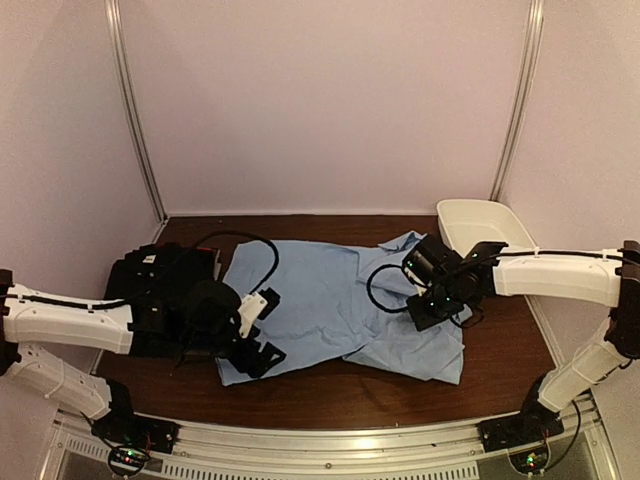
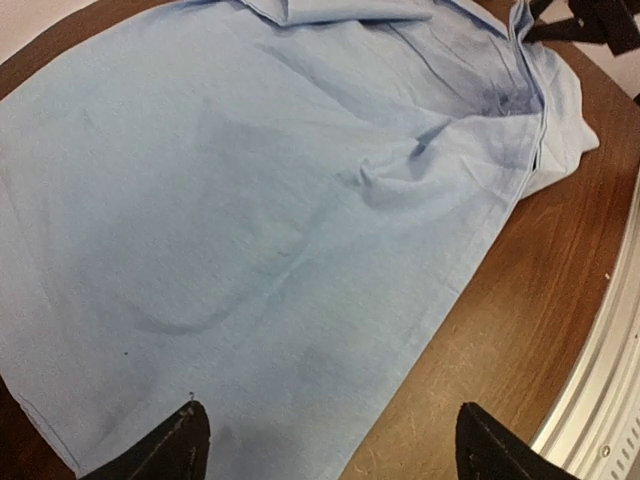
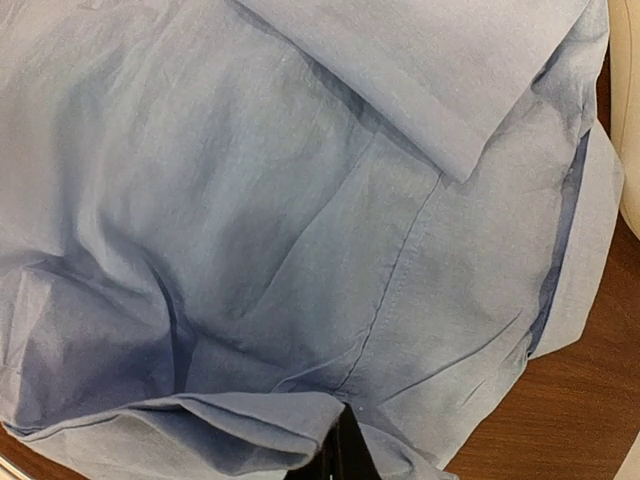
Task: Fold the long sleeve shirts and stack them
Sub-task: Pick up the flattened shirt from the center of the board, then fold the flattened shirt at the center of the board, then smooth out the 1/3-folded shirt at the center of the board.
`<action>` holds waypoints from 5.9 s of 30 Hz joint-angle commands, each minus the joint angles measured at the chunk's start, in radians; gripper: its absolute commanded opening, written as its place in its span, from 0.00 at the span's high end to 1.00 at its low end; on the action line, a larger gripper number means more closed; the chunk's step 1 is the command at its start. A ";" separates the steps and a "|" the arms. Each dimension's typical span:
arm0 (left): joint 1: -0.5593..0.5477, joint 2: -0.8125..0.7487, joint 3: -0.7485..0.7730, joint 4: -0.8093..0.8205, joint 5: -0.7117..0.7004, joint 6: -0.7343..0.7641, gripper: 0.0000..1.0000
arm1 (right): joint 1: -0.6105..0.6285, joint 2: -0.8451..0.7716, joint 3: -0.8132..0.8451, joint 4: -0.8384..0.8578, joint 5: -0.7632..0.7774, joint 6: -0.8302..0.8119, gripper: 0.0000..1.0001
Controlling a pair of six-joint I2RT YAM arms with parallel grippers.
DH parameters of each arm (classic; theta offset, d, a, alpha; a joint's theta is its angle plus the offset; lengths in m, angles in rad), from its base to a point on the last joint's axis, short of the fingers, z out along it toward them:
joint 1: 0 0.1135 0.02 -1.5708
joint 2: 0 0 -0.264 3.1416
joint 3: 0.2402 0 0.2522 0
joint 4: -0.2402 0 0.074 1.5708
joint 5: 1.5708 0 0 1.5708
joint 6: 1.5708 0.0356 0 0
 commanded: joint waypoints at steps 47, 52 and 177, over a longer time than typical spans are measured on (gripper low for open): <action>0.007 0.358 0.384 -0.613 -0.524 0.144 0.89 | -0.106 -0.100 0.028 0.021 -0.090 -0.036 1.00; 0.080 0.397 0.378 -0.568 -0.512 0.187 1.00 | -0.107 -0.074 0.043 0.032 -0.107 -0.047 1.00; 0.357 0.325 0.154 -0.067 -0.059 -0.083 0.12 | -0.029 -0.524 -0.345 -0.165 0.031 0.456 0.56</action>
